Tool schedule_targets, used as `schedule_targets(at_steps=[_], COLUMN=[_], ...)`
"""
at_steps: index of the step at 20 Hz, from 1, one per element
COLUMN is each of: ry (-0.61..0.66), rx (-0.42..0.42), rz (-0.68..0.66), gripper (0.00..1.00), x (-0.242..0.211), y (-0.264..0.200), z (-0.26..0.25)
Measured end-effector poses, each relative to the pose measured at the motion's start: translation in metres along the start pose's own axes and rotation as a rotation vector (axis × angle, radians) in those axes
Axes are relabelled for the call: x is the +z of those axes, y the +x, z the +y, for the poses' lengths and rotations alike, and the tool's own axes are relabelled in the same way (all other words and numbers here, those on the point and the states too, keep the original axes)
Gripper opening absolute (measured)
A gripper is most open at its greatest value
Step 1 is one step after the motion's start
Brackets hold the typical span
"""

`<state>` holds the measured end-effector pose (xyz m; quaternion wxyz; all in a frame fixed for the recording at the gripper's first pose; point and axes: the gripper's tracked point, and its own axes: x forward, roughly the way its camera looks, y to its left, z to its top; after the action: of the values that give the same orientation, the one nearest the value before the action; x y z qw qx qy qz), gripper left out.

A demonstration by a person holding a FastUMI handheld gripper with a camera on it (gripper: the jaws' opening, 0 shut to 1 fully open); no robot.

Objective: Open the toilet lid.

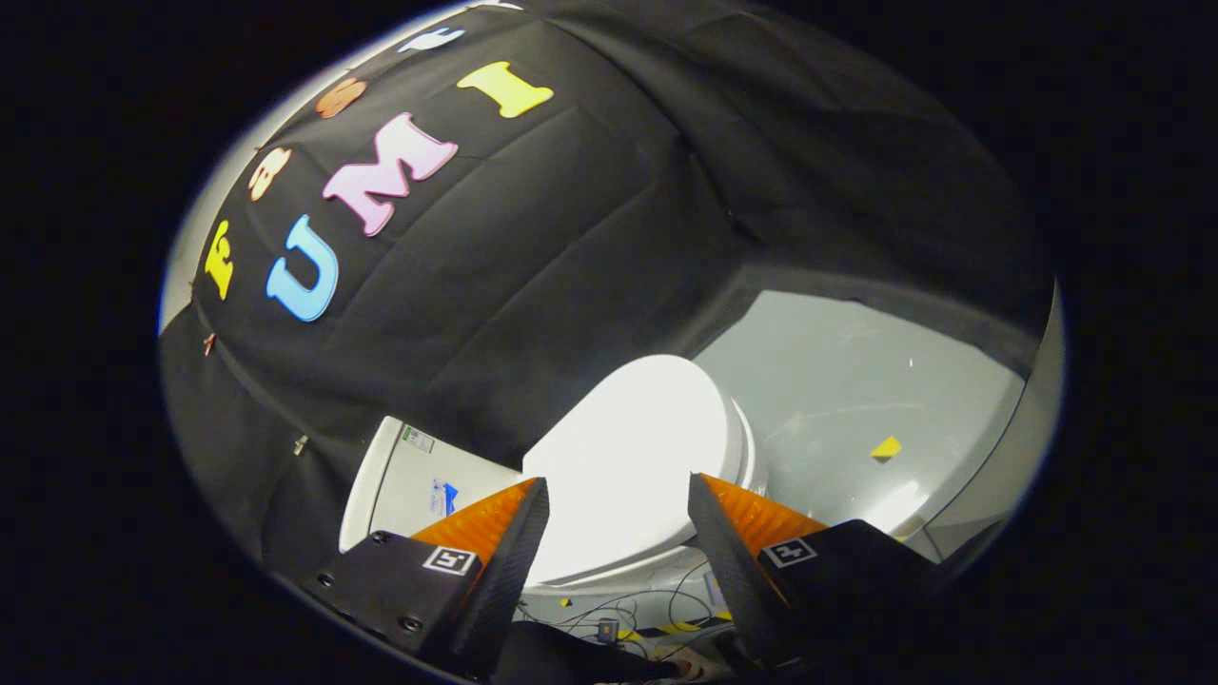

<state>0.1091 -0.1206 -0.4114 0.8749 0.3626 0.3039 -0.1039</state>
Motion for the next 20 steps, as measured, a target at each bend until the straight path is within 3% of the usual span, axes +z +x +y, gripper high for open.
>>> schedule_targets(at_steps=[5,9,10,13,15,18,20], ry=[0.102,0.227,0.262,0.354,0.399,0.417,0.443], rx=[-0.032,-0.028,-0.028,-0.035,-0.025,-0.020,-0.001], rz=[0.073,0.149,0.171,0.221,0.238,0.258,0.270], gripper=[0.93,0.88,0.82,0.80,0.64,0.64,0.51], x=[-0.027,-0.060,-0.070,-0.094,-0.103,-0.115,-0.114], y=[0.036,0.058,0.063,0.074,0.081,0.095,0.099], z=[-0.046,-0.076,-0.081,-0.098,-0.104,-0.109,-0.106])
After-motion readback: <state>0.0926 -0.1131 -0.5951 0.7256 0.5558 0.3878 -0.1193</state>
